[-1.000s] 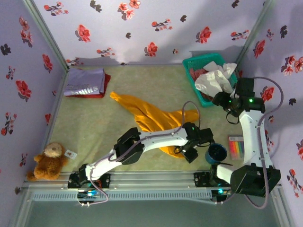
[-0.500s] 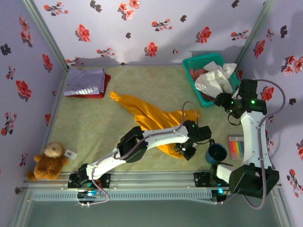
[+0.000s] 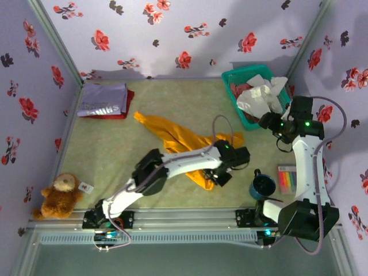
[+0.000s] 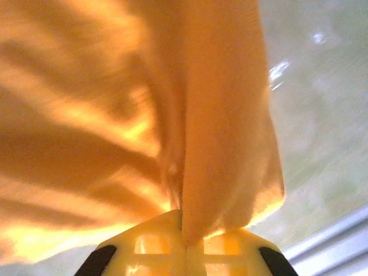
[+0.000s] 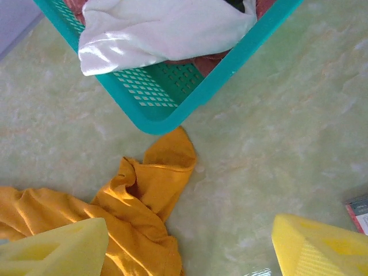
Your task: Fold and stack the t-shirts
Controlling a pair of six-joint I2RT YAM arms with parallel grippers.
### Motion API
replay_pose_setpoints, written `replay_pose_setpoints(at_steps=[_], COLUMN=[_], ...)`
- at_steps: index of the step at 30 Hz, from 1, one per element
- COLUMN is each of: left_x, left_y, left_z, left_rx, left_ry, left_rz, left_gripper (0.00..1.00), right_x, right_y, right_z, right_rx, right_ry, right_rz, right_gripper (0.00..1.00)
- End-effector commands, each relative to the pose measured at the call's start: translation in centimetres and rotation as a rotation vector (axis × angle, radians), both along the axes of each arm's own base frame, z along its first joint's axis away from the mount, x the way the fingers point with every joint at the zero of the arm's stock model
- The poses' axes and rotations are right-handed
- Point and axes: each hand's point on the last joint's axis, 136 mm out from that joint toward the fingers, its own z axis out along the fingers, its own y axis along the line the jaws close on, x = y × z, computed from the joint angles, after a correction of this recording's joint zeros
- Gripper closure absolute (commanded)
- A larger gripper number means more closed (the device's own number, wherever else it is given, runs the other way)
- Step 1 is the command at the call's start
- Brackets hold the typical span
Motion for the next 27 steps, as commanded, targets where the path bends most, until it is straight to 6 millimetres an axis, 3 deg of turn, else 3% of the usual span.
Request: replay_pose_setpoints(at_steps=[1, 7, 12, 15, 17, 22, 27], left_x=[5.3, 8.5, 9.5, 9.8, 10.1, 11.1, 11.3], left_y=[7.4, 22.9, 33.5, 36.9, 38.0, 39.0, 40.5], left_z=[8.6, 12.5, 14.2, 13.8, 13.3, 11.6, 9.8], left_rx=[-0.068, -0.092, -0.178, -0.25, -0.294, -0.313, -0.266], left_ry=[-0.157, -0.199, -0.279, -0.266, -0.24, -0.166, -0.113], left_rz=[0.181, 0.511, 0.858, 1.022, 1.083, 1.117, 1.151], left_gripper=[1.0, 1.0, 1.0, 1.0, 1.0, 1.0, 1.0], right_x=[-0.1, -0.8, -1.1, -1.2, -1.4, -0.8, 1.5], right_y=[1.3, 3.7, 8.6, 11.3, 12.8, 14.7, 15.6], right_z=[1.2, -0.1, -2.5, -4.3, -5.4, -7.0, -8.0], right_rx=[0.066, 0.081, 0.154, 0.175, 0.159, 0.113, 0.057], right_ry=[-0.039, -0.009, 0.029, 0.06, 0.092, 0.127, 0.163], right_rz=[0.035, 0.09, 0.182, 0.225, 0.256, 0.304, 0.332], right_gripper=[0.24, 0.24, 0.24, 0.24, 0.25, 0.27, 0.32])
